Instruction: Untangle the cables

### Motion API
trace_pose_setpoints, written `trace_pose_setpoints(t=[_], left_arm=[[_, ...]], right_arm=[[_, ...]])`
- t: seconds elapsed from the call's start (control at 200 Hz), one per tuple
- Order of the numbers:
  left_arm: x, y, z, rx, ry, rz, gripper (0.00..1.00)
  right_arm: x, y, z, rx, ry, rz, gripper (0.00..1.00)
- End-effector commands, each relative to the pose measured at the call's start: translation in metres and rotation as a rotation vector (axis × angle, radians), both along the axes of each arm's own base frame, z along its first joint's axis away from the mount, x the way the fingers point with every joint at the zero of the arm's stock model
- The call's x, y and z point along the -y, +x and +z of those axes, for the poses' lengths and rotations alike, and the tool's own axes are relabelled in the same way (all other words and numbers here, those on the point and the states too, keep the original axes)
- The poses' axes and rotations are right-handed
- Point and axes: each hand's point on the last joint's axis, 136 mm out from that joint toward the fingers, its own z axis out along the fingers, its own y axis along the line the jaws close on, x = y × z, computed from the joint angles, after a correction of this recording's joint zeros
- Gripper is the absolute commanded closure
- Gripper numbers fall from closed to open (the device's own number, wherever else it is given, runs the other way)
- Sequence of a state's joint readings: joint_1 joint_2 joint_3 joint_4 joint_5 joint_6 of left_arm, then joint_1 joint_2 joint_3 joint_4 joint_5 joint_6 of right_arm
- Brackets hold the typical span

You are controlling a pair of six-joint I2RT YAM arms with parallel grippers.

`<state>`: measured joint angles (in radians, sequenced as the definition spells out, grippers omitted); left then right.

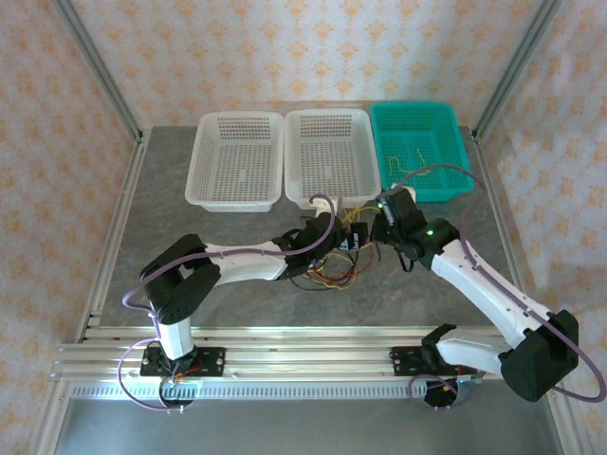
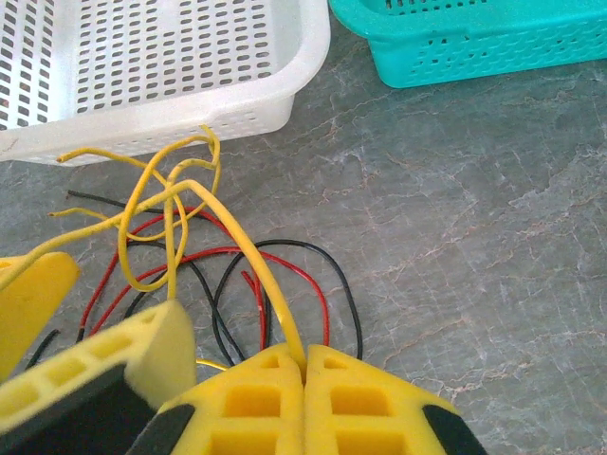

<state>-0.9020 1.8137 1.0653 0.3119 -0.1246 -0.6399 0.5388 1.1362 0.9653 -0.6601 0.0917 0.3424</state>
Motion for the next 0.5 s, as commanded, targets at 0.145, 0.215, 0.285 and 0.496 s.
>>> trace_pose_setpoints(t=[0.145,0.215,0.285,0.496], left_arm=[[-0.041,0.020,-0.028,-0.089,0.076,0.160,0.07],[-0.050,0.021,-0.032,-0.099,0.080,0.179,0.09],[-0.058,0.022,-0.037,-0.106,0.084,0.193,0.13],[-0.074,0.021,-0.053,-0.137,0.103,0.212,0.15]], right_arm=[[0.016,-0.005,0.013,0.024,-0.074,-0.026,1.00],[0.020,-0.005,0.016,0.023,-0.093,-0.035,1.00],[0.024,-0.007,0.020,0.016,-0.117,-0.046,1.00],[0.040,-0.011,0.030,0.009,-0.188,-0.083,1.00]])
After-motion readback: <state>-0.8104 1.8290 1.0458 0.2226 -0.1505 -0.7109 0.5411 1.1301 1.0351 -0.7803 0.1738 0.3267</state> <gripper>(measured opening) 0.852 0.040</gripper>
